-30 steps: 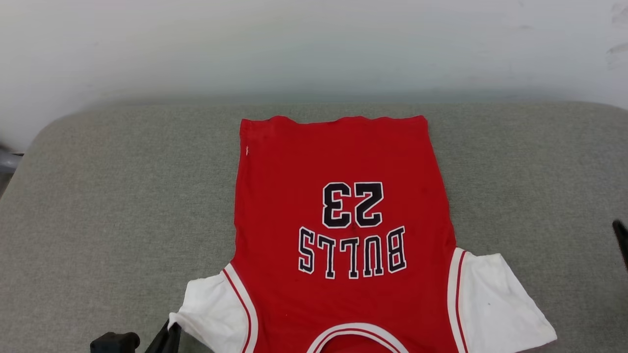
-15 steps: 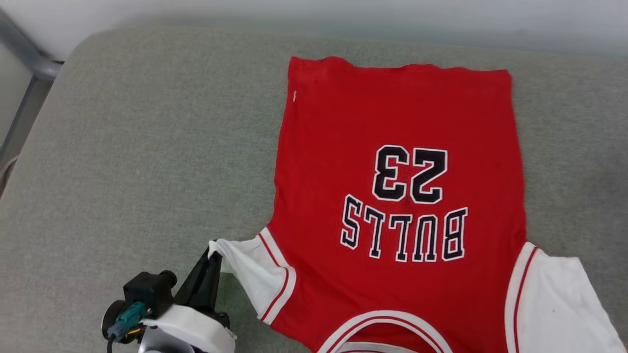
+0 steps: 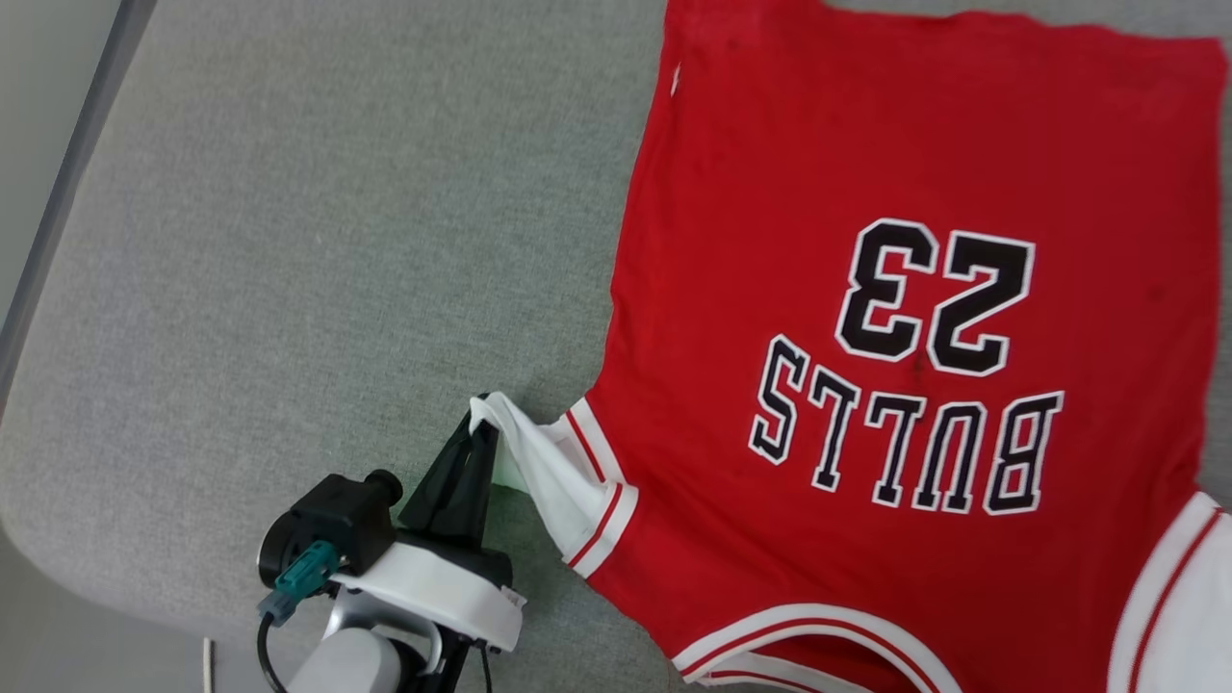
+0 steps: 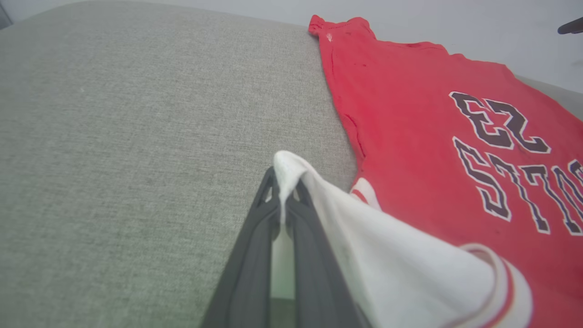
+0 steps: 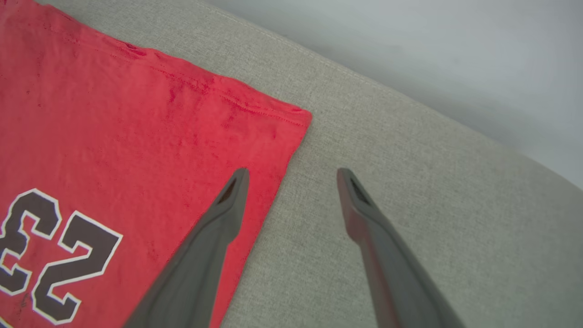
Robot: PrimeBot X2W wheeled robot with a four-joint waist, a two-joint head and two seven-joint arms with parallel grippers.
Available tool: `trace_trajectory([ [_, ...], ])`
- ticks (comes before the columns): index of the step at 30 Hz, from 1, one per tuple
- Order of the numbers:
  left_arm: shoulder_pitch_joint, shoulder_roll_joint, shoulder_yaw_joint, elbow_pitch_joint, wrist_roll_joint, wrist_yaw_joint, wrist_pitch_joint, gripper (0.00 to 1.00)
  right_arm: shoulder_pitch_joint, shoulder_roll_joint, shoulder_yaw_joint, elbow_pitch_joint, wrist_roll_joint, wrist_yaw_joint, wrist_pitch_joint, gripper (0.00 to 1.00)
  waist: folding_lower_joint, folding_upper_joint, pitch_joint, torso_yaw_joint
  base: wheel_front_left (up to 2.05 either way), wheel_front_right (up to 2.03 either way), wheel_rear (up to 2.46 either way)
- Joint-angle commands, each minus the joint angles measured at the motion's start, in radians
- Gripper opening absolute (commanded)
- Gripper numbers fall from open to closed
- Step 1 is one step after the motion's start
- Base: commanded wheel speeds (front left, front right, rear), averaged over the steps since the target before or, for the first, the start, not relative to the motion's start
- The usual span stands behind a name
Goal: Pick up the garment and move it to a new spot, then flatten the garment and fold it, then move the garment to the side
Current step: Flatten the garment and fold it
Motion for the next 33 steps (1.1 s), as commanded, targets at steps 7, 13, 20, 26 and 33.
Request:
trace_trajectory([
  [7,-0.044,-0.052,0.027,-0.001,0.045,-0.043,-0.002,0.00,-0.107,0.034,-0.016,0.085,-0.078,-0.001,0.054,1.00,-0.0003,0.0000,0.114,0.061,0.00,0.00,0.00],
  [13,-0.060,-0.092,0.051,0.007,0.079,-0.076,-0.002,0.00,-0.085,0.057,-0.002,0.156,-0.142,-0.001,0.033,1.00,-0.0003,0.0000,0.150,0.081,0.00,0.00,0.00],
  [20,-0.056,-0.122,0.082,0.028,0.111,-0.105,-0.002,0.00,0.035,0.049,0.042,0.220,-0.115,0.001,0.066,1.00,-0.0003,0.0000,0.140,0.081,0.00,0.00,0.00],
  [26,-0.038,-0.130,0.112,0.044,0.130,-0.119,-0.002,0.00,-0.005,0.023,0.036,0.196,-0.132,-0.001,-0.020,0.00,-0.0003,0.0000,0.101,0.062,0.00,0.00,0.00],
  [33,0.007,-0.124,0.146,0.063,0.147,-0.123,-0.002,0.00,0.001,0.024,0.068,0.149,-0.089,-0.001,-0.153,0.00,-0.0003,0.0000,0.000,0.017,0.00,0.00,0.00],
])
